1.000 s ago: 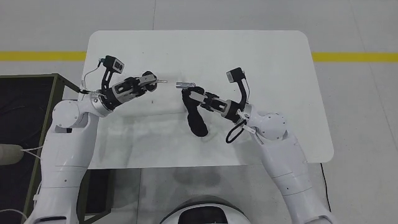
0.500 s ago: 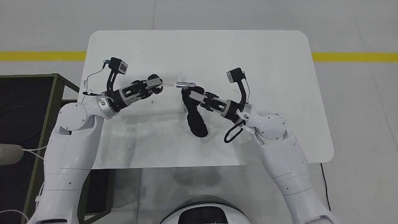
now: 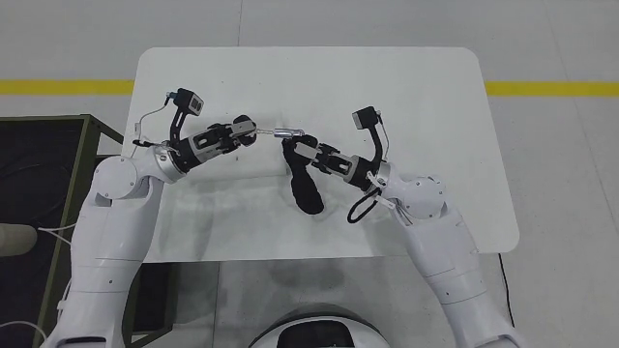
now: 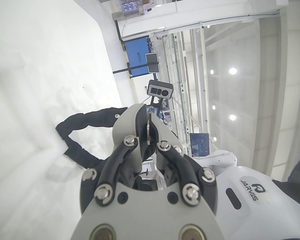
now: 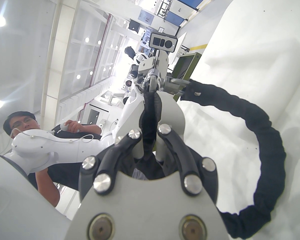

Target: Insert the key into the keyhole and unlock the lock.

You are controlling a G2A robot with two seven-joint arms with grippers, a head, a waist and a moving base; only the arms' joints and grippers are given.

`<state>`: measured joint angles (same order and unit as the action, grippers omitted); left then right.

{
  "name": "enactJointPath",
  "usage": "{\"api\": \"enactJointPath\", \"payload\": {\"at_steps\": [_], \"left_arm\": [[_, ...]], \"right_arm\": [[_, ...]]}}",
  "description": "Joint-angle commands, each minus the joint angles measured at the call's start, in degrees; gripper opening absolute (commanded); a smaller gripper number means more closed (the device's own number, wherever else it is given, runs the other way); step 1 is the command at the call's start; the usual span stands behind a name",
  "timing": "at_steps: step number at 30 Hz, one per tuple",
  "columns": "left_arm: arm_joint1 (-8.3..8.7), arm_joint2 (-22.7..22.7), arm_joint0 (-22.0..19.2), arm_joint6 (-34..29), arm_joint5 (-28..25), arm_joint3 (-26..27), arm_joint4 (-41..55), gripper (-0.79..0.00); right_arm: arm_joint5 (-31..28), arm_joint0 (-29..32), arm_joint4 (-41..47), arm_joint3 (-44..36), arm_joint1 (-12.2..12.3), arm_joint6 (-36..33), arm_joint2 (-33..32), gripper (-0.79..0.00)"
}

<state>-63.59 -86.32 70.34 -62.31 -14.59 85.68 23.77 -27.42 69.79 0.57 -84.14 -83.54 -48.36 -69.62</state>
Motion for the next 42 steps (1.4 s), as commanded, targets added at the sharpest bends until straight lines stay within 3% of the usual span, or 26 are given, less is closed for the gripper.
{"api": "enactJointPath", "payload": {"at_steps": [1,29,30,32,42], "left_arm": [[-0.02,0.08,-0.11,0.02,0.02,-0.02,0.09,-0.785],[-0.18,0.92,-0.82,-1.64,0.14,0.15,-0.45,-0.785],[-0.18,0.88,-0.87,-1.69,0.23,0.15,-0.44,-0.686],[-0.17,0.81,-0.91,-1.86,0.36,0.21,-0.43,0.0],[0.55,-2.99,-1.22,-4.68,0.06,-0.49,0.05,0.0]], "right_arm": [[-0.05,-0.03,0.04,0.07,0.04,0.01,0.06,-0.785],[0.13,-1.9,0.3,1.28,0.26,0.09,1.58,-0.785],[0.16,-1.91,0.32,1.25,0.28,0.03,1.56,-0.785],[0.16,-1.89,0.51,1.2,0.34,-0.18,1.44,-0.785],[1.29,-1.49,9.62,1.49,0.91,-4.79,-1.15,-0.785]]}}
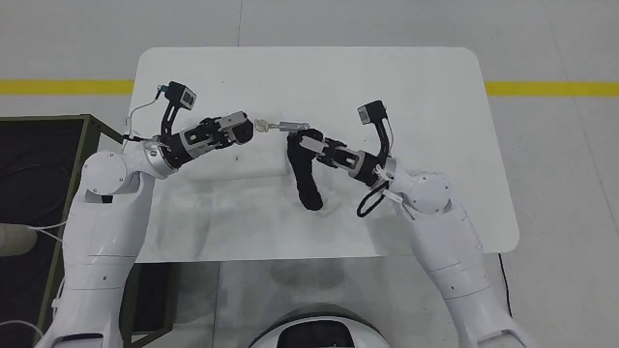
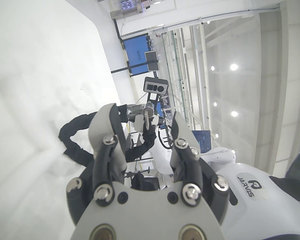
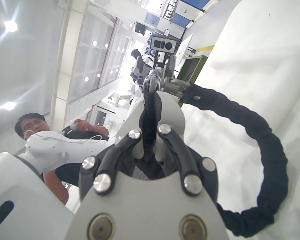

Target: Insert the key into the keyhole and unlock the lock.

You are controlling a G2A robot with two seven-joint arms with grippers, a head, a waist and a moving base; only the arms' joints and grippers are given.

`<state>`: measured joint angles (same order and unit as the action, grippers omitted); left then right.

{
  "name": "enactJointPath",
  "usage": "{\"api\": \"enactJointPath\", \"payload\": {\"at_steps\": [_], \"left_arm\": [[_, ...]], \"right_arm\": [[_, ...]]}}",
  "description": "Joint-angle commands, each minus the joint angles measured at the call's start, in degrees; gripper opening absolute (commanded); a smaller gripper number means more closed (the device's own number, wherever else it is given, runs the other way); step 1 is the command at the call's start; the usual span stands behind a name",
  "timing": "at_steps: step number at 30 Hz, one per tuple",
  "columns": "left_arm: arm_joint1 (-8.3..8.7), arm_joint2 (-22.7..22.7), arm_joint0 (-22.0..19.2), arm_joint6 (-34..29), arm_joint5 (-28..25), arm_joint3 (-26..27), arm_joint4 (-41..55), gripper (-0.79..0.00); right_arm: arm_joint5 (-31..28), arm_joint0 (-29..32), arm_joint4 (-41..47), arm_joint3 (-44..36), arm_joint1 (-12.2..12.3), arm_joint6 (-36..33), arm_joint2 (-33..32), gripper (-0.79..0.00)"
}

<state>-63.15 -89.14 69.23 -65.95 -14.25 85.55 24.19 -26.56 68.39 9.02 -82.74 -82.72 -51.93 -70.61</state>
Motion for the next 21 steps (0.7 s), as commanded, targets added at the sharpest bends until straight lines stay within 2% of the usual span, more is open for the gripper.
{"api": "enactJointPath", "payload": {"at_steps": [1,2,3,4,7,9,21], "left_arm": [[0.22,-0.19,-0.35,-2.56,-0.4,-0.76,-0.53,0.0],[0.37,-0.31,-0.77,-4.26,-1.04,-1.2,-0.73,-0.065],[0.42,-0.34,-0.91,-4.92,-1.3,-1.46,-0.64,-0.323],[0.49,-0.26,-1.11,-6.22,-1.57,-1.6,-0.3,-0.428],[0.63,-0.08,-1.5,-8.26,-2.38,-1.74,0.23,-0.597],[0.69,-0.02,-1.72,-8.55,-2.56,-1.69,0.62,-0.785],[0.77,2.48,-1.79,-10.19,-1.99,-1.56,0.46,-0.785]], "right_arm": [[0.92,-0.12,2.39,0.21,0.17,-2.42,-0.35,-0.785],[2.17,-0.19,4.13,0.56,0.27,-4.25,-0.41,-0.785],[2.67,-0.33,4.62,0.67,0.33,-5.05,-0.52,-0.785],[3.2,-0.51,4.51,0.95,0.45,-6.26,-0.54,-0.785],[4.46,-0.89,4.2,1.62,0.61,-8.08,-0.15,-0.785],[4.67,-1.07,4.36,1.89,0.62,-8.32,0.1,-0.785],[4.65,-1.98,3.23,2.98,0.65,-7.41,1.23,-0.785]]}}
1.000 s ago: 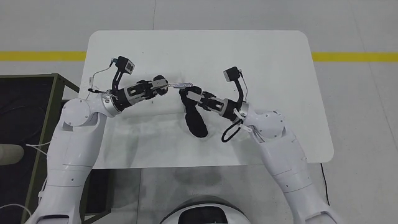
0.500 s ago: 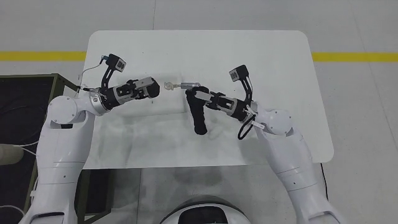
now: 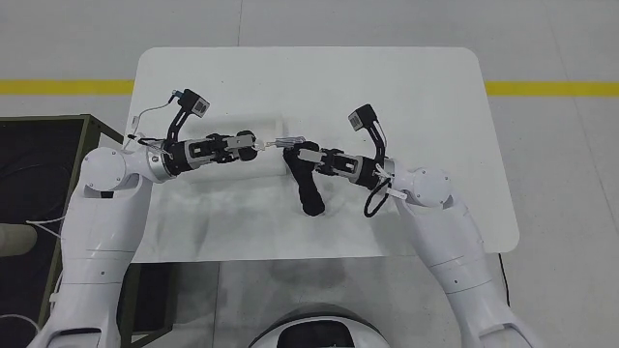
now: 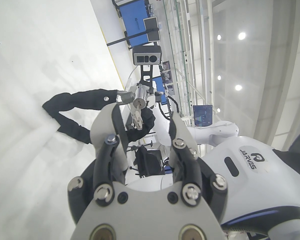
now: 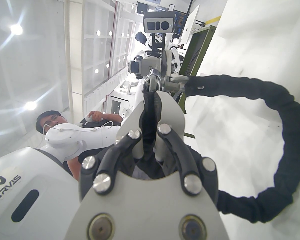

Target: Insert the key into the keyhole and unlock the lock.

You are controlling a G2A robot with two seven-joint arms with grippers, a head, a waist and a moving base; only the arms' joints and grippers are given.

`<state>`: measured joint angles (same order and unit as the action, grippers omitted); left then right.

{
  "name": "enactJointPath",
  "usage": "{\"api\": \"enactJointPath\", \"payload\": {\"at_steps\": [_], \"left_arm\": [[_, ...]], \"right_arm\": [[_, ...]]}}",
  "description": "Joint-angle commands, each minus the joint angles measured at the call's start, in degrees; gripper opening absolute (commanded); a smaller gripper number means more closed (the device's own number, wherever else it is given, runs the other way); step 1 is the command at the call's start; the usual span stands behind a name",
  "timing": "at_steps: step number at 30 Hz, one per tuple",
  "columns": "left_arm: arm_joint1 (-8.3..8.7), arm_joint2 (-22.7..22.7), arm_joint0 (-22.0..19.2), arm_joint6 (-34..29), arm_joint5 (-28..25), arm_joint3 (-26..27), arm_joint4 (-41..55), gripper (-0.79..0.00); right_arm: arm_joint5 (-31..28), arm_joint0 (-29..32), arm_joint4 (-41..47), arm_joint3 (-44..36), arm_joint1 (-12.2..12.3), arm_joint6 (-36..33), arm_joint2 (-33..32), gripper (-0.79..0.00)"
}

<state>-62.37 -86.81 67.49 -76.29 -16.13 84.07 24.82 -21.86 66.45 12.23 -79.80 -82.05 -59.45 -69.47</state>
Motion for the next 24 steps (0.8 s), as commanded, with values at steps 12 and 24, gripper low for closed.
{"api": "enactJointPath", "payload": {"at_steps": [12,24], "left_arm": [[0.04,0.97,-0.42,-0.24,0.49,-0.09,-0.68,-0.785],[0.42,-1.31,5.82,10.24,-14.03,9.01,-15.88,-0.785]], "right_arm": [[-0.07,-0.65,-1.32,0.27,0.03,0.27,0.47,-0.785],[1.28,5.04,-4.79,-7.77,0.92,4.7,-2.03,-0.785]]}}
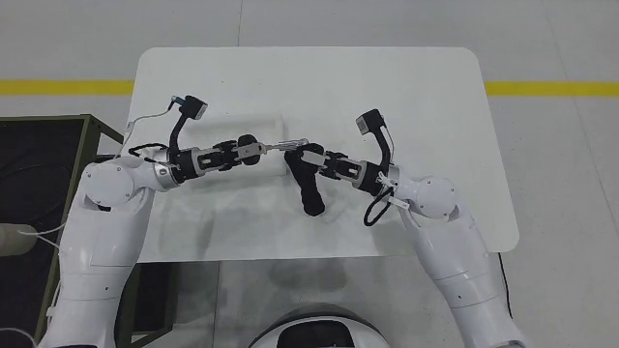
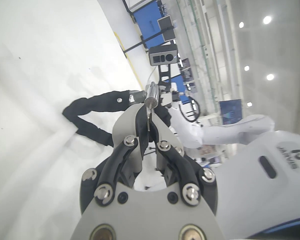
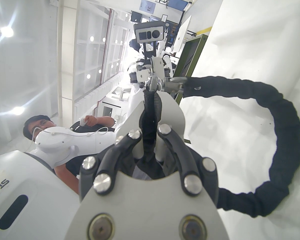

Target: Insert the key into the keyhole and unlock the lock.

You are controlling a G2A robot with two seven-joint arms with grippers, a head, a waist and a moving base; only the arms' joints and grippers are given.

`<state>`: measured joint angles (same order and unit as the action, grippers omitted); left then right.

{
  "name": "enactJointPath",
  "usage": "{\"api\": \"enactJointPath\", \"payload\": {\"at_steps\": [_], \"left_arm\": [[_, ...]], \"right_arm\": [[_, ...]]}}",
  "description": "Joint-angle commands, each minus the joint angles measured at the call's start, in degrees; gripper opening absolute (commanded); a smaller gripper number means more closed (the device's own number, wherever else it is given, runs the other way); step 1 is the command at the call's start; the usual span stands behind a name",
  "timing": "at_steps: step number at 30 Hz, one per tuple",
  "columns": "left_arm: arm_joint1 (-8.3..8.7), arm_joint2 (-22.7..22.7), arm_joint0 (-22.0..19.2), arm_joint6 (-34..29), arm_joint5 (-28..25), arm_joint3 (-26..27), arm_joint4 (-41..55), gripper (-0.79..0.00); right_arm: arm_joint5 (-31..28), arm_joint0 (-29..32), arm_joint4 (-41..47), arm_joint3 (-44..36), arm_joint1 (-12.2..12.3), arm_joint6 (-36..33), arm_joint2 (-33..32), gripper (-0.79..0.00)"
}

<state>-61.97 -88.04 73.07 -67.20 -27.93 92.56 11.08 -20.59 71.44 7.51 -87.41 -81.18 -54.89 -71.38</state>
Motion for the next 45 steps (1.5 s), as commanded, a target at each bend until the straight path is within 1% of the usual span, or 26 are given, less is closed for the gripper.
{"api": "enactJointPath", "payload": {"at_steps": [1,7,13,14,18,21,25,30,32,33,36,38,40,43,45], "left_arm": [[-0.02,0.12,0.75,2.24,-3.89,0.91,-3.29,-0.785],[-0.21,-0.05,2.3,10.22,-14.06,3.61,-11.03,-0.785],[-0.36,-0.58,3.28,17.4,-25.09,6.25,-25.27,-0.785],[-0.46,-0.71,3.63,19.25,-26.52,6.54,-27.8,-0.785],[-0.95,-1.24,4.39,26.85,-29.47,7.88,-38.88,-0.785],[-1.57,-1.49,5.09,34.62,-30.07,8.9,-48.57,-0.785],[-2.25,-1.27,5.46,46.36,-30.07,11.33,-65.44,-0.785],[-2.72,-0.13,6.01,63.73,-29.6,12.02,-85.52,-0.785],[-2.72,0.86,6.23,70.15,-28.03,11.78,-93.38,-0.785],[-2.68,1.72,6.45,74.46,-27.2,11.14,-97.54,-0.785],[-2.45,3.21,6.59,82.1,-25.24,10.17,-105.25,-0.785],[-2.23,3.99,6.65,87.18,-22.81,9.62,-110.44,-0.785],[-2.02,4.67,6.78,91.64,-21.01,8.24,-113.83,-0.785],[-1.81,5.32,6.65,96.01,-19.32,6.41,-116.29,-0.785],[-1.8,5.45,6.36,96.89,-19.65,4.79,-115.08,-0.785]], "right_arm": [[0.15,0.14,-0.16,-0.39,0.12,0.18,-0.19,-0.785],[0.48,0.28,-0.62,-1.33,0.53,0.44,-0.68,-0.785],[0.63,0.31,-0.95,-1.88,0.92,0.7,-0.96,-0.785],[0.68,0.33,-0.94,-1.96,0.98,0.78,-1.0,-0.785],[0.63,0.37,-1.21,-2.03,1.2,1.23,-0.99,-0.785],[0.51,0.42,-1.52,-2.04,1.37,1.49,-0.94,-0.785],[0.4,0.47,-1.69,-1.9,1.6,1.8,-1.01,-0.785],[0.25,0.61,-1.87,-1.87,1.95,2.39,-1.47,-0.785],[0.2,0.68,-1.8,-1.95,2.07,2.48,-1.54,-0.785],[0.2,0.73,-1.78,-2.01,2.16,2.6,-1.6,-0.785],[0.1,0.83,-1.87,-2.14,2.33,2.75,-1.67,-0.785],[0.19,0.89,-1.83,-2.15,2.45,2.86,-1.7,-0.785],[0.29,0.94,-1.87,-2.23,2.57,2.97,-1.67,-0.785],[0.55,0.94,-1.82,-2.38,2.74,2.95,-1.57,-0.785],[0.58,0.98,-1.76,-2.47,2.84,3.03,-1.51,-0.785]]}}
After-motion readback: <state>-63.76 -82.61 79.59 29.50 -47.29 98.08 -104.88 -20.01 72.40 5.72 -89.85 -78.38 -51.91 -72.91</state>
